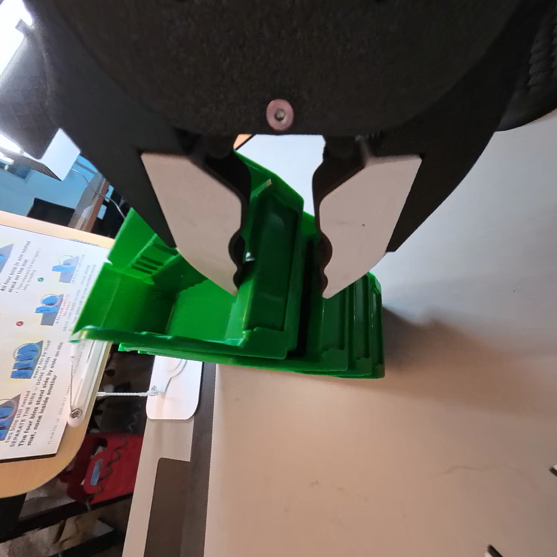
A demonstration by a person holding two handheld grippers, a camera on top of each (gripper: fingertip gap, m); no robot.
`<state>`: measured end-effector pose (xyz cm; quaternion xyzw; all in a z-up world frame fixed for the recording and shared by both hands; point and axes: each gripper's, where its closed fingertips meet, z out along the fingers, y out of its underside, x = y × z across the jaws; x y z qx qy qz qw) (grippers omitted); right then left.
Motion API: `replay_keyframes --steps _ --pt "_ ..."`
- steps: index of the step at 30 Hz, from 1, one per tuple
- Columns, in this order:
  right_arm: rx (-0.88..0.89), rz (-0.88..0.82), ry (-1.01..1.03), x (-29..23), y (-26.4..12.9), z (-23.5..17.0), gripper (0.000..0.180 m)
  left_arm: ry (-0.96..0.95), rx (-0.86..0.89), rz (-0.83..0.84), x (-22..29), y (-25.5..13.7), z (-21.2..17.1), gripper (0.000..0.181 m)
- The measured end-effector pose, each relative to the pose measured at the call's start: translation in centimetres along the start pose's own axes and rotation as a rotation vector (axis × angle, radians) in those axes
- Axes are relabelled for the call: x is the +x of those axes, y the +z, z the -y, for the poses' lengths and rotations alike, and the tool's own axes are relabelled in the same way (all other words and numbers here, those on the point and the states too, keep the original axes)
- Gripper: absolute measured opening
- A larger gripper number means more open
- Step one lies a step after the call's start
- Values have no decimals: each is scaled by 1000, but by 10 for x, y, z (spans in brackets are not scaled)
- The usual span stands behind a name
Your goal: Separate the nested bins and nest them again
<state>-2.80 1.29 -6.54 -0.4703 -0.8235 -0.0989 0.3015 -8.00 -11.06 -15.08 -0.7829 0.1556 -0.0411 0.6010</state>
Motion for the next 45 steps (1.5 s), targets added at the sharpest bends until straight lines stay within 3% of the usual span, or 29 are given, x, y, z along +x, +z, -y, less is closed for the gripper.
replay_keyframes --steps 9,14,21,25,30,36,40,45 --pt "348 -58 89 -13 -66 9 45 -2 2 2 0 -1 0 49" --pt "554 -128 291 -27 -88 -26 44 -9 -4 -3 1 1 -2 49" --pt "661 -140 616 -62 -47 -109 53 -24 -14 5 0 5 -5 49" --pt "732 -142 748 -86 -23 -131 58 -31 -17 1 0 13 -6 48" --pt "736 -138 753 -97 8 -127 60 -8 -51 -8 2 47 -3 46" --pt "685 -97 689 -87 45 -90 57 6 -109 -54 5 100 1 34" --pt "696 -125 681 -76 58 -72 52 42 -84 -47 10 113 6 17" --pt "689 -171 724 -62 64 -83 42 115 -69 -85 31 122 12 20"
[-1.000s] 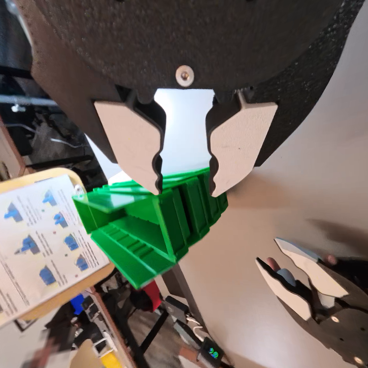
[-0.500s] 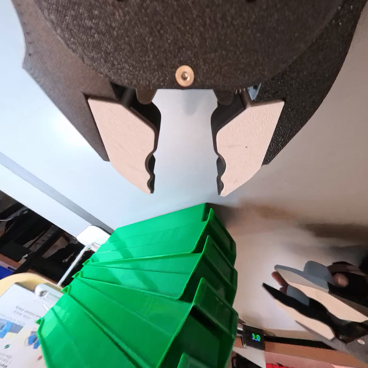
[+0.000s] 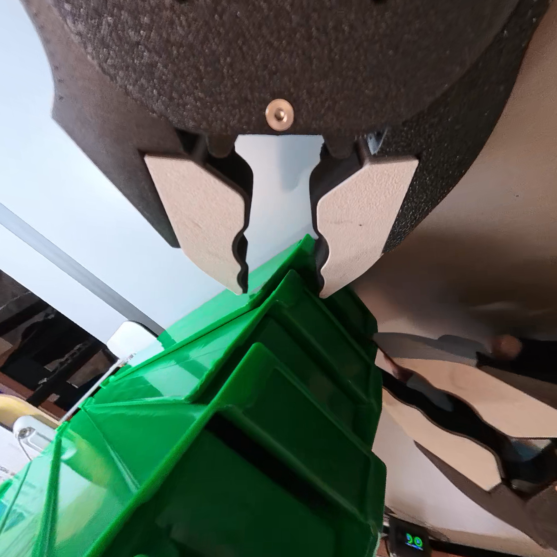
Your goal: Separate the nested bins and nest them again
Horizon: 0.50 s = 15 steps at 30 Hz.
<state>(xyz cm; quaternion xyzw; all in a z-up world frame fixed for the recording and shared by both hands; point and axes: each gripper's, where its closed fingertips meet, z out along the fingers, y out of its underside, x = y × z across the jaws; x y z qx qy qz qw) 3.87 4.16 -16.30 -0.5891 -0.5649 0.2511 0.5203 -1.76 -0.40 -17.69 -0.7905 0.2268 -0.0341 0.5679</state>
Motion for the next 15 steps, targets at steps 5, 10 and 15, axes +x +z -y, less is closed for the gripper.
replay_keyframes --steps 5,10,15 --pt "4 -38 30 12 1 -6 33 -25 40 -7 2 -10 9 24" --pt "7 -40 46 16 4 -7 33 -30 87 27 1 -35 16 30" --pt "29 -49 61 19 -9 3 42 -93 142 101 -13 -65 22 43"
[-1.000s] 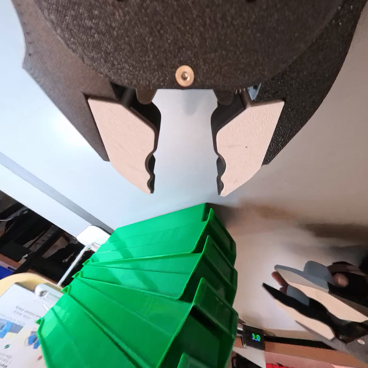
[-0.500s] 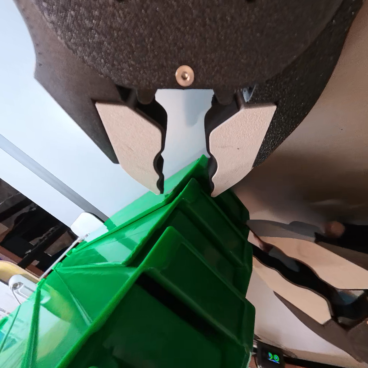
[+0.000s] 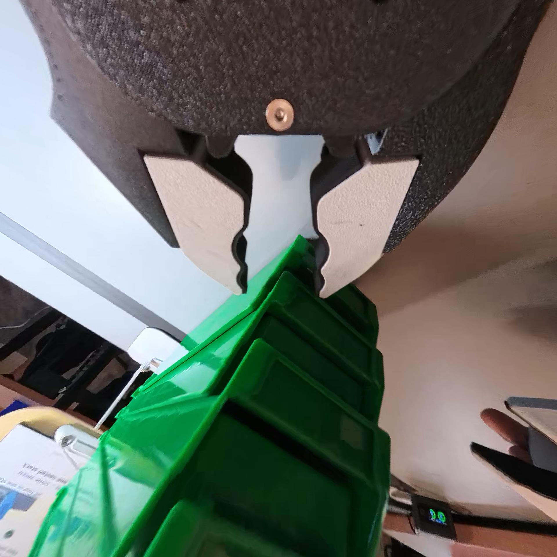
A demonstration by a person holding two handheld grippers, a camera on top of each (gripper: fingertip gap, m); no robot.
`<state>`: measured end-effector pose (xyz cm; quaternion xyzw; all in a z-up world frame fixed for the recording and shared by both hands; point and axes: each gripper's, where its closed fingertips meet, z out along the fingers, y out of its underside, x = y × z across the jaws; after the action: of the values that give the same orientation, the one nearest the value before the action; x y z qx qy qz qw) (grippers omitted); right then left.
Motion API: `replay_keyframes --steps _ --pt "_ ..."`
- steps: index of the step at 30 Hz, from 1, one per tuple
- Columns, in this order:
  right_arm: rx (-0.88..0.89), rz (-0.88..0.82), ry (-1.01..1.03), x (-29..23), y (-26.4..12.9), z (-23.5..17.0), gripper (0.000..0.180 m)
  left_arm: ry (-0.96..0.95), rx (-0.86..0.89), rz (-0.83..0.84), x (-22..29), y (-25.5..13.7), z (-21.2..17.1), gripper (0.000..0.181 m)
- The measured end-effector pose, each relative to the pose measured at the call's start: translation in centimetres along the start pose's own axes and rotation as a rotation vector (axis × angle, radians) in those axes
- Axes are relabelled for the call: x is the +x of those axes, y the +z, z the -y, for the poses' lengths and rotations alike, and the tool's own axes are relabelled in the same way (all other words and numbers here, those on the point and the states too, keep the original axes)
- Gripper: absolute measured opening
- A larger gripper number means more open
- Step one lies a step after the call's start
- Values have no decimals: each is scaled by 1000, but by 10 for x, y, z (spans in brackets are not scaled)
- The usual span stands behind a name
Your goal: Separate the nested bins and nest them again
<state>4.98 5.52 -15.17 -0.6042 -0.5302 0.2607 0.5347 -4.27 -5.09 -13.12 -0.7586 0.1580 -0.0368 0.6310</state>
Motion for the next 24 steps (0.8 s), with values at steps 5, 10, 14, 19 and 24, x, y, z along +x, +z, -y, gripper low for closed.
replay_keyframes --steps 5,10,14,19,24 --pt "62 -8 51 7 -42 19 56 -74 43 74 -20 -28 3 48" --pt "78 -32 78 10 -88 11 65 -100 35 120 -30 -51 -5 53" --pt "90 -61 87 17 -115 -8 71 -108 42 143 -32 -68 -9 56" --pt "129 -50 156 25 -125 -27 72 -103 41 163 -31 -85 -15 58" --pt "160 -55 188 33 -126 -26 73 -95 1 171 -35 -92 -25 60"
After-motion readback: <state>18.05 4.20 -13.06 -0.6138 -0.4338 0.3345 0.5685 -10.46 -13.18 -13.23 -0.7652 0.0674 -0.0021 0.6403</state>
